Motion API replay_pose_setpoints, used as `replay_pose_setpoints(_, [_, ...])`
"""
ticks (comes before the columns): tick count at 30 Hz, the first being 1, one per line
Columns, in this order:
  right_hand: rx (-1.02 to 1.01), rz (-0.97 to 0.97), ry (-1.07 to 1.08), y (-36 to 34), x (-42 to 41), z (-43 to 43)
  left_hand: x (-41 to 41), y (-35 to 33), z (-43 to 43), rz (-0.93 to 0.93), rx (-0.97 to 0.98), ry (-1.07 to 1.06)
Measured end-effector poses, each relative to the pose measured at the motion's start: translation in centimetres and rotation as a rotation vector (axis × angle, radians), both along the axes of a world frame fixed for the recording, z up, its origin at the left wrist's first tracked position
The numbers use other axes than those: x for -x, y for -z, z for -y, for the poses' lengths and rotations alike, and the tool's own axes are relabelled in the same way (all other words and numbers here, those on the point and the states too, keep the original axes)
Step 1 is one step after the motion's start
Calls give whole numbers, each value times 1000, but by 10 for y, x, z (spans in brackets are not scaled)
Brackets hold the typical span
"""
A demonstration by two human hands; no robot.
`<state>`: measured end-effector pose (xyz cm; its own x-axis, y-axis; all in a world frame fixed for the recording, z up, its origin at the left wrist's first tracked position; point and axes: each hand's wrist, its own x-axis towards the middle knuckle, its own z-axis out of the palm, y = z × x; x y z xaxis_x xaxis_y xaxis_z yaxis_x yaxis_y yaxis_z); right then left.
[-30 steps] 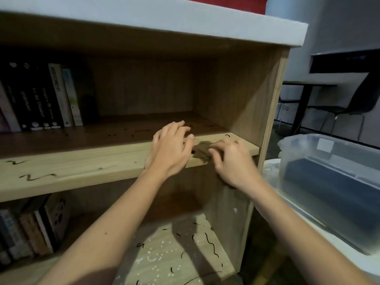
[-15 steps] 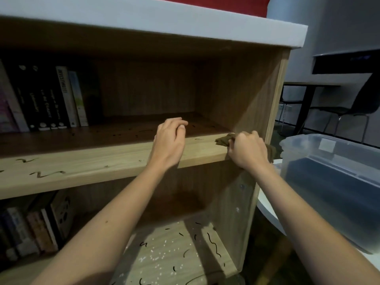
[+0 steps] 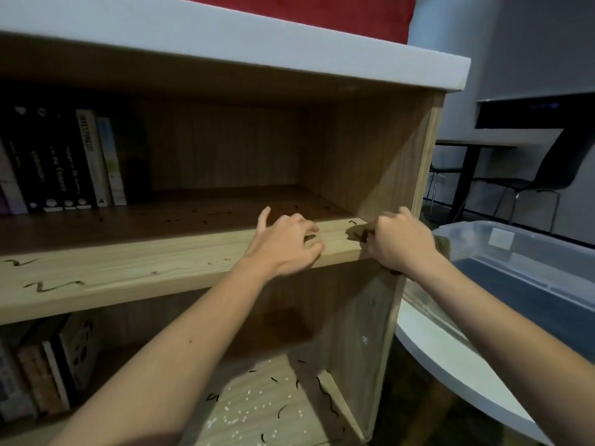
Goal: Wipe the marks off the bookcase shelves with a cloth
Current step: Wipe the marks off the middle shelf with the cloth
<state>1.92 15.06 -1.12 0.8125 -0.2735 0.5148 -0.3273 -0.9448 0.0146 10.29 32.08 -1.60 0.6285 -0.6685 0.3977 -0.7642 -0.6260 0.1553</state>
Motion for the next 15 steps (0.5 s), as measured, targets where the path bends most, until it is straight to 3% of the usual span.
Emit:
replay_pose_setpoints(2, [32,-56,68,-9,-17,-4,-2,1,1,-22,-36,-20])
replay_pose_setpoints(7, [-246,-106,-16,-15,-56,-13,-4,2,4,-6,-84,-41])
replay_pose_setpoints(15, [-80,-150,-22,-22,-49,-7,-5,1,4,-9,-87,-15])
